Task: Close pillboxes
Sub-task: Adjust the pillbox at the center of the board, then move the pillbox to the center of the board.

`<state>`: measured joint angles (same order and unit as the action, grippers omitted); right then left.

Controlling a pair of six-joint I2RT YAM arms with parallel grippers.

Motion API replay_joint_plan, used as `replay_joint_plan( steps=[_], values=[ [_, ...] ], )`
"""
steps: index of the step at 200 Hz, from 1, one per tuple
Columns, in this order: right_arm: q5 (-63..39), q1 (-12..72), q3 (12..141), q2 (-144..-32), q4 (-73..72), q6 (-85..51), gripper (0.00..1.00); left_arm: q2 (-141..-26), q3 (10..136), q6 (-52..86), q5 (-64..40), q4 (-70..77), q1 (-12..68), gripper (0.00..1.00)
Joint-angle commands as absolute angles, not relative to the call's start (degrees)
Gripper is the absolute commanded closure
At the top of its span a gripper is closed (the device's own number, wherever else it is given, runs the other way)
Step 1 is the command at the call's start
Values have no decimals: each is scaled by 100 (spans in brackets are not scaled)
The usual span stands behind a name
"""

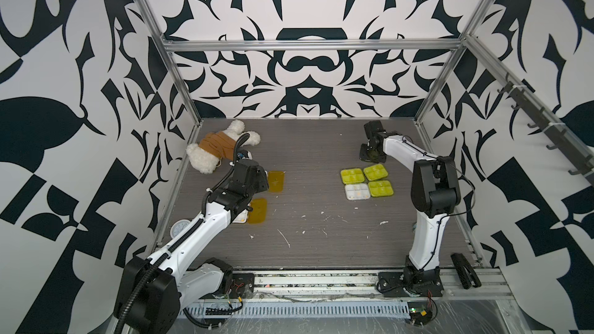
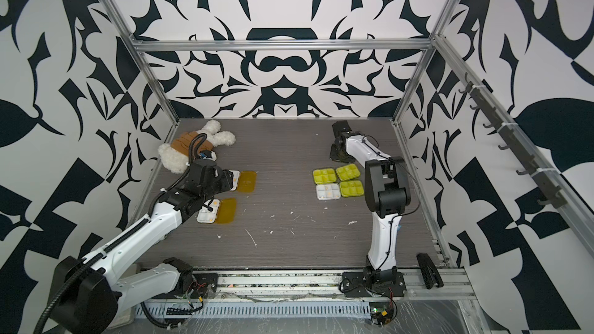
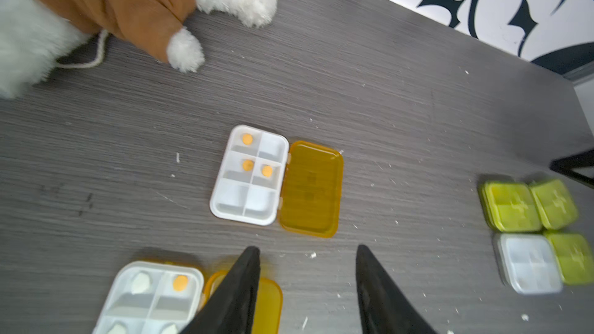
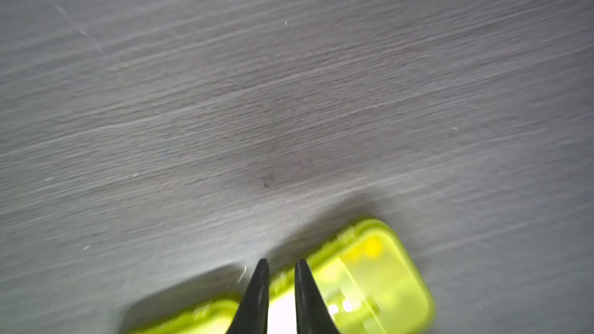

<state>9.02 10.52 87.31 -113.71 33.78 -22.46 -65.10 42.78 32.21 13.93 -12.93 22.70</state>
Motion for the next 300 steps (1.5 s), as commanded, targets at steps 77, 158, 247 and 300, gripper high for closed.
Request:
replay_joint_plan(
  steps=[77, 158, 247, 300],
  values=[
    [589, 3150, 7309, -9702, 2751, -2507, 71, -7861, 4636, 3570, 79, -1230, 650, 43],
    [268, 3806, 7325, -10180, 2426, -2649, 70, -8260, 4571, 4220, -945, -508, -98, 45],
    [572, 3621, 6419, -9175, 2454, -2288, 69, -8718, 4907, 3816, -702, -1010, -99, 43],
    [700, 3620, 5202, -8186, 1892, -2421, 69, -9009, 4932, 3720, -916, -978, -95, 42]
  ],
)
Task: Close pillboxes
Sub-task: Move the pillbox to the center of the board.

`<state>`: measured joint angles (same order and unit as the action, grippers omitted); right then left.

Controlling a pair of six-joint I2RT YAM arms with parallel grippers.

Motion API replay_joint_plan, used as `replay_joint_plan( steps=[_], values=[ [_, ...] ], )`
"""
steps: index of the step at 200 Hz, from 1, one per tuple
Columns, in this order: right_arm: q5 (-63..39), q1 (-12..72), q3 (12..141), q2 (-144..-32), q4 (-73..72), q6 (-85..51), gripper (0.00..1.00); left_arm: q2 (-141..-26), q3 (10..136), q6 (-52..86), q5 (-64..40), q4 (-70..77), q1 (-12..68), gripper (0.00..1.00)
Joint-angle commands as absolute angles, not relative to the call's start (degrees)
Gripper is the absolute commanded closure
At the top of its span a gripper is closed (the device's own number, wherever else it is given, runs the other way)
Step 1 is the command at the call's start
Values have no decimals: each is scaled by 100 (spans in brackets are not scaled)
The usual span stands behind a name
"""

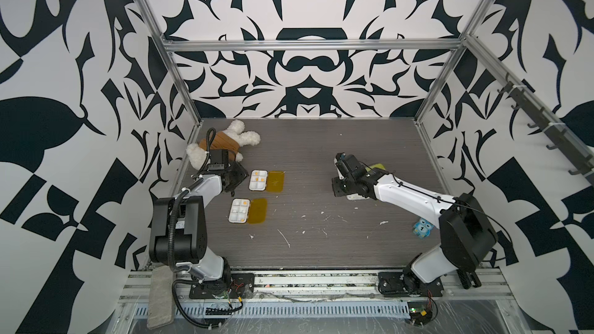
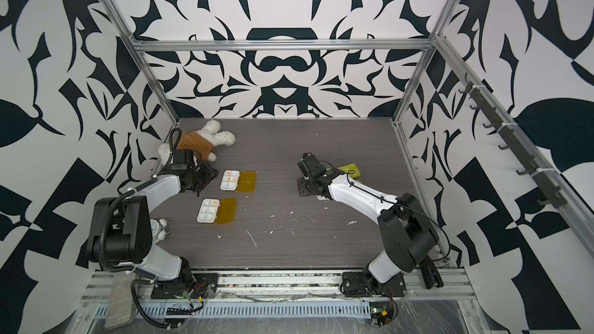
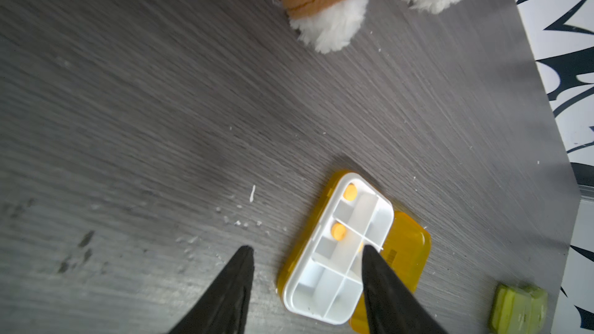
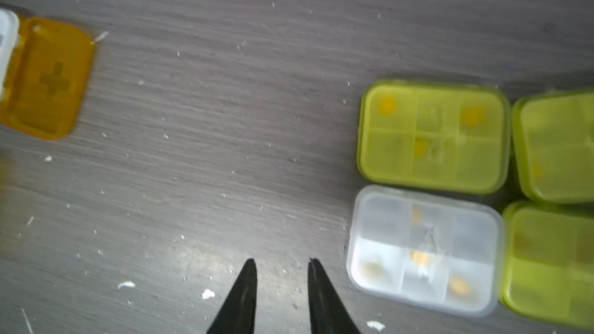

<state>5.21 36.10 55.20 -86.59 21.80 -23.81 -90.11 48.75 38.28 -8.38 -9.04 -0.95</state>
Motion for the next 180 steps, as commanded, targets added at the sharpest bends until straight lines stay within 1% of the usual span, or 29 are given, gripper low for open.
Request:
replay_joint_plan(
  steps=[1, 21, 64, 124, 180],
  values=[
    [701, 3621, 5189, -8180, 1891, -2424, 69, -9005, 4927, 3719, -915, -977, -96, 42],
    [747, 3614, 5069, -8144, 1898, -2414, 69, -9013, 4934, 3650, -879, -967, -88, 41],
    [650, 3617, 5218, -8463, 1825, -2368, 69, -9378, 5109, 3617, -990, -962, -27, 41],
    [536, 3620, 5284, -8600, 1696, -2347, 69, -9898, 5490, 3481, -1489, -765, 183, 40],
    [571, 3619, 5234, -8563, 1685, -2357, 69, -9915, 5452, 3445, -1388, -835, 417, 41]
  ],
)
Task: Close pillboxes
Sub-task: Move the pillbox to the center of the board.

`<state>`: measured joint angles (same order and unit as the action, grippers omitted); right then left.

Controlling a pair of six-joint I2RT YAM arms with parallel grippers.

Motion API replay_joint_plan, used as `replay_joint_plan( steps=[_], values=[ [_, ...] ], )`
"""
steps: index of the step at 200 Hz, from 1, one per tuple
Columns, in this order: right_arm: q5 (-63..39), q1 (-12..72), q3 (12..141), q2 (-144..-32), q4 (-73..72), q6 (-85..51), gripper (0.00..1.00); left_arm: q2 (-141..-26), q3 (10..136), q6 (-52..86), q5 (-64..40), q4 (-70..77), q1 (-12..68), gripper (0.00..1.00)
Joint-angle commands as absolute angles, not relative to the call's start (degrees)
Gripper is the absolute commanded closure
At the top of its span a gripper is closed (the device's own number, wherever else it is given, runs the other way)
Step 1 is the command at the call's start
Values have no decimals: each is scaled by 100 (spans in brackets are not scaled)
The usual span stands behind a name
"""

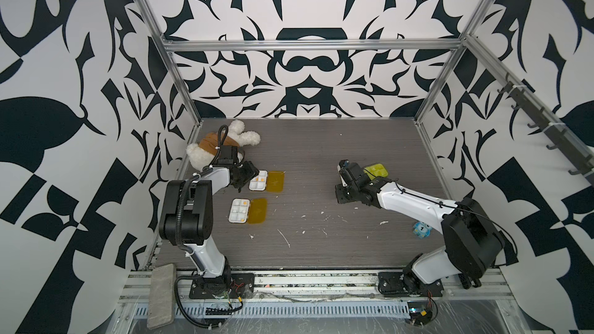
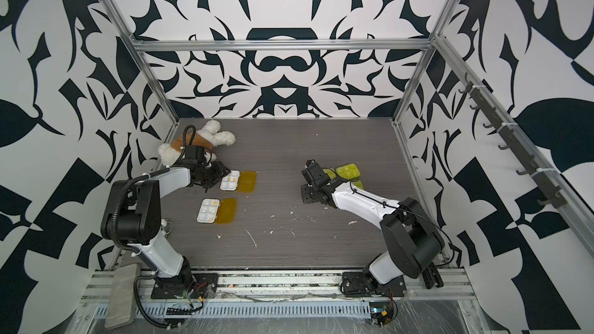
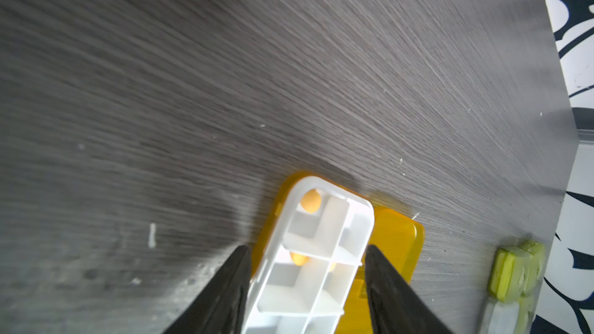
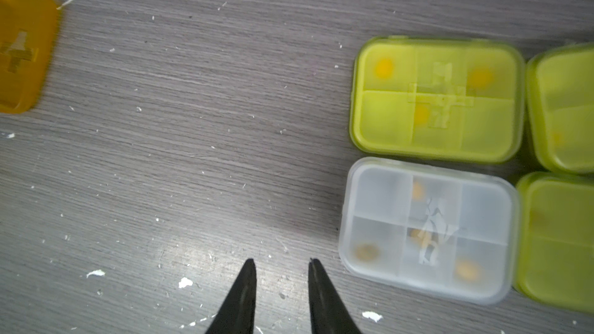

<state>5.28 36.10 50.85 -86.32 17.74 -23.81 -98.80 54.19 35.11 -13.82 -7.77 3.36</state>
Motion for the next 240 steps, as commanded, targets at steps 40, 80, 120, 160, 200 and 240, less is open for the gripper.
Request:
replay_joint_plan(
  steps=[40, 80, 120, 160, 200, 240],
  values=[
    [580, 3621, 5247, -8509, 1705, -2350, 69, -9698, 5302, 3437, -1245, -862, 474, 41],
    [580, 3621, 5229, -8509, 1719, -2364, 69, -9862, 5378, 3392, -1336, -870, 567, 41],
    [652, 3614, 5334, -8577, 1774, -2352, 69, -9753, 5375, 3327, -1302, -904, 800, 41],
    [635, 3620, 5520, -8710, 1858, -2397, 69, -9695, 5343, 3177, -1199, -911, 1010, 41],
    [584, 3612, 5616, -8804, 1846, -2423, 69, -9814, 5400, 3071, -1170, -897, 1173, 40],
    [563, 3619, 5623, -8856, 1808, -2435, 69, -10009, 5537, 3034, -1221, -870, 1353, 41]
  ],
)
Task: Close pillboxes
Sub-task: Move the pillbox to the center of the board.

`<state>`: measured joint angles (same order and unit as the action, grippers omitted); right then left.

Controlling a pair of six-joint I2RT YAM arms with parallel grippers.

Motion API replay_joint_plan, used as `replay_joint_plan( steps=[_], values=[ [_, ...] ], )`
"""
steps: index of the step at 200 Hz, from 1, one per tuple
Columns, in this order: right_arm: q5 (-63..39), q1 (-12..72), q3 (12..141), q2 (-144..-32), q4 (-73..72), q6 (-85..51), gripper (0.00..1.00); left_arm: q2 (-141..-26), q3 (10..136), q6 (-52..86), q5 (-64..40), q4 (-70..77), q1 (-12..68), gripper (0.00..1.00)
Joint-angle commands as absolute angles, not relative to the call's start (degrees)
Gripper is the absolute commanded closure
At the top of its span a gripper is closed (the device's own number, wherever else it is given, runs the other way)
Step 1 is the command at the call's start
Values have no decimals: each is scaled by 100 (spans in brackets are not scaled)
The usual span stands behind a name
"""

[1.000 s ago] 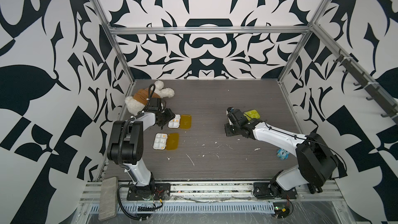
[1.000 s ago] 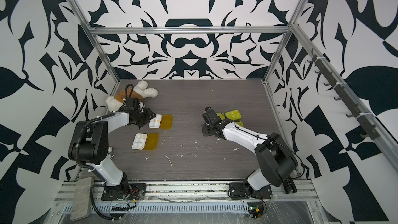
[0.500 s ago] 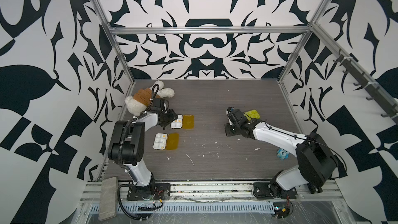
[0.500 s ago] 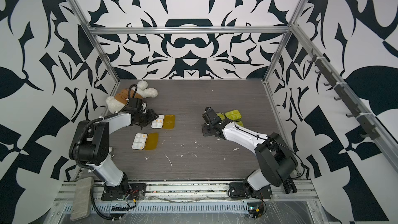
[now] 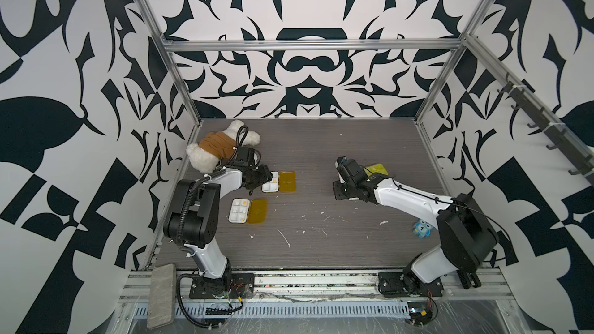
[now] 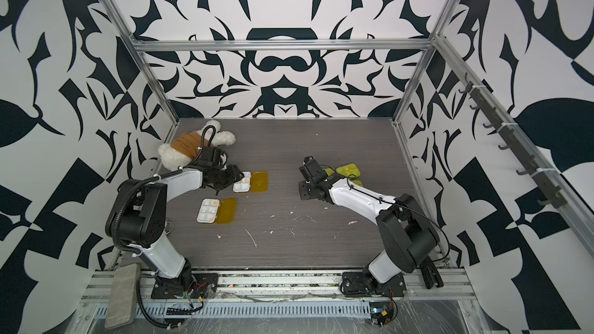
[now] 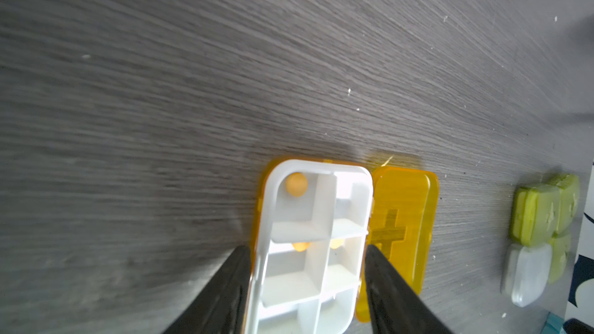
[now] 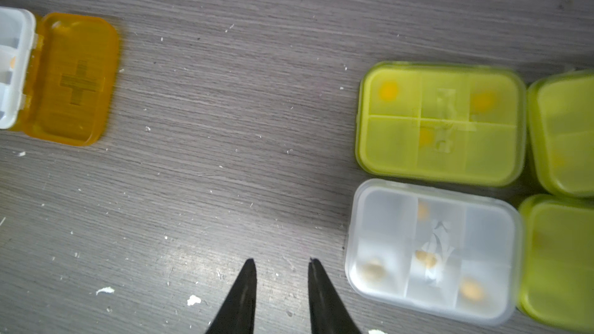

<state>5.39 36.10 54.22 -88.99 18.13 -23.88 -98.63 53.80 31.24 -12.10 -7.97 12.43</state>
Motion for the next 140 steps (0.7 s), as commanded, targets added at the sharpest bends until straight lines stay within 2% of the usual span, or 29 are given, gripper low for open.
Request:
replay_joint_plan(
  steps=[1, 140],
  values=[
    [563, 3620, 5624, -8857, 1809, -2435, 69, -10014, 5542, 3029, -1217, -870, 1358, 41],
    [492, 3454, 5606, -8918, 1655, -2335, 69, -10225, 5886, 2994, -1241, -896, 1693, 40]
  ],
)
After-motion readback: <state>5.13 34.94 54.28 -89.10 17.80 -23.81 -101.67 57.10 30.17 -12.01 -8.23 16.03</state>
